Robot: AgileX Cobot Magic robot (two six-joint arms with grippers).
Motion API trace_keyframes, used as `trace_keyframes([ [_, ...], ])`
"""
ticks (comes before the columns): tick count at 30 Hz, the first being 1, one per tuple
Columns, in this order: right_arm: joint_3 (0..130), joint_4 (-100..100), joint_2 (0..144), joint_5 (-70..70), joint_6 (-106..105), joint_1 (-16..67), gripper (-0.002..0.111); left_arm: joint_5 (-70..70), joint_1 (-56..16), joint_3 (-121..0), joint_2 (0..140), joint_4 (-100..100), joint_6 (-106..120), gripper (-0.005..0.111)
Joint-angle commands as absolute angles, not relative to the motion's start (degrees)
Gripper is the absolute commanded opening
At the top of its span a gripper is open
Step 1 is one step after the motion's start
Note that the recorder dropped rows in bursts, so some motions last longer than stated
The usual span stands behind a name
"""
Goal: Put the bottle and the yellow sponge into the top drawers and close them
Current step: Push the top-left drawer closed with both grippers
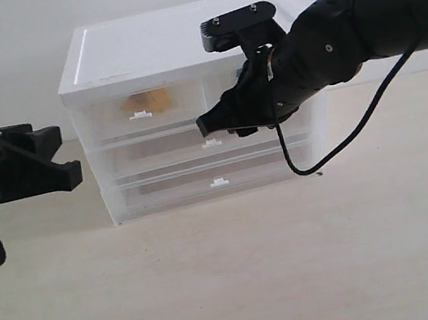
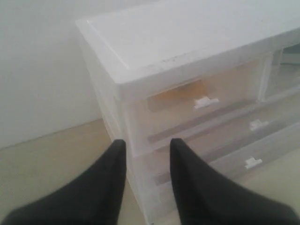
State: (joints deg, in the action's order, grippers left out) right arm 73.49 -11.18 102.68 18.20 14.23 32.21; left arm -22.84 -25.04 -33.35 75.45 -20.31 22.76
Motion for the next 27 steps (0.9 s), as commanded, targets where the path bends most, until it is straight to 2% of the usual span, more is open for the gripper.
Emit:
trace_keyframes([
  [1,75.47,-12.15,102.52,18.93,14.69,31.57,0.039,-28.08,-25.32,-36.26,82.67,-13.67,12.73,0.038],
  [3,75.60,-12.55,102.52,17.93,14.69,31.57,0.038,-29.62,-25.32,-37.15,84.70,-13.65,12.27,0.038],
  [5,75.60,-13.15,102.52,16.95,14.69,31.57,0.030,-30.22,-25.32,-38.42,86.94,-13.24,12.27,0.037],
  [8,75.60,-14.06,102.52,15.24,14.69,31.47,0.004,-30.08,-25.32,-40.68,90.37,-12.80,12.27,0.033],
  [9,75.60,-14.09,102.52,14.74,14.69,31.49,0.000,-30.20,-25.32,-41.28,91.22,-12.80,12.27,0.032],
  [13,75.60,-14.09,102.76,13.44,14.69,31.33,0.001,-30.35,-25.32,-44.58,94.73,-12.80,12.27,0.029],
  [27,76.56,-15.76,107.11,7.95,14.69,31.20,0.000,-29.97,-24.02,-55.69,103.85,-12.80,13.06,0.029],
])
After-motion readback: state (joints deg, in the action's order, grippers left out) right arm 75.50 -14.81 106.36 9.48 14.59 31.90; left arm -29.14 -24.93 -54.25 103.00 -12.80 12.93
